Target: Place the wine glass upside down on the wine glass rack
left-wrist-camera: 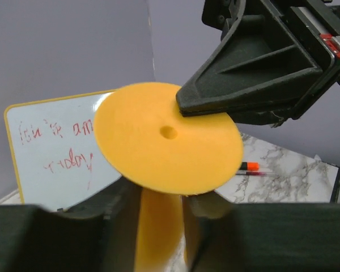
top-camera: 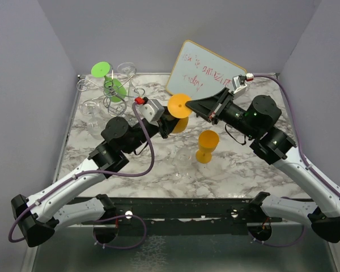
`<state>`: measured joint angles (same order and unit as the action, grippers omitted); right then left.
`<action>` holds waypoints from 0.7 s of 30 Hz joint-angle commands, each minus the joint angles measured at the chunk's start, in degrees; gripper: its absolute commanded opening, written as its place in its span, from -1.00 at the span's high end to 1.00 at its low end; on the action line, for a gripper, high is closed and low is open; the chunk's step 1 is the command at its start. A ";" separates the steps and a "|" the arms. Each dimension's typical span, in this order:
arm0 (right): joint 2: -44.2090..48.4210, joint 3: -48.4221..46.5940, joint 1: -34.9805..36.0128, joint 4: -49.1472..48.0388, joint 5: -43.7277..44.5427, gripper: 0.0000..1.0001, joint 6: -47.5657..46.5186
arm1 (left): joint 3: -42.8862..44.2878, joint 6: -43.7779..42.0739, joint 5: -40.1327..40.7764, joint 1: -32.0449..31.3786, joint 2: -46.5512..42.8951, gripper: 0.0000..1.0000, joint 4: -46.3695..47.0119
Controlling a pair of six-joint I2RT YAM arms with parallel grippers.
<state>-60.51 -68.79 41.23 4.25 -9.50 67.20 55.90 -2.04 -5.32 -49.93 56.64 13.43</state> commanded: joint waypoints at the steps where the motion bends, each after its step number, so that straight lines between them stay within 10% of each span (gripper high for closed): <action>1: 1.19 0.30 0.12 -2.60 3.20 0.99 -0.25 | -1.55 8.74 2.04 -0.34 -2.95 0.02 1.33; 8: 3.82 1.41 0.08 -0.83 9.20 0.99 -1.67 | -2.82 30.25 3.84 -0.34 -6.72 -0.54 3.03; 21: 4.69 2.27 0.08 -2.17 7.45 0.99 -4.22 | 1.12 63.23 10.40 -0.35 -4.42 -0.47 -1.59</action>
<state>-56.58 -66.54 41.23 3.14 -2.26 64.66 54.22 51.66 3.60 -50.02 51.51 13.13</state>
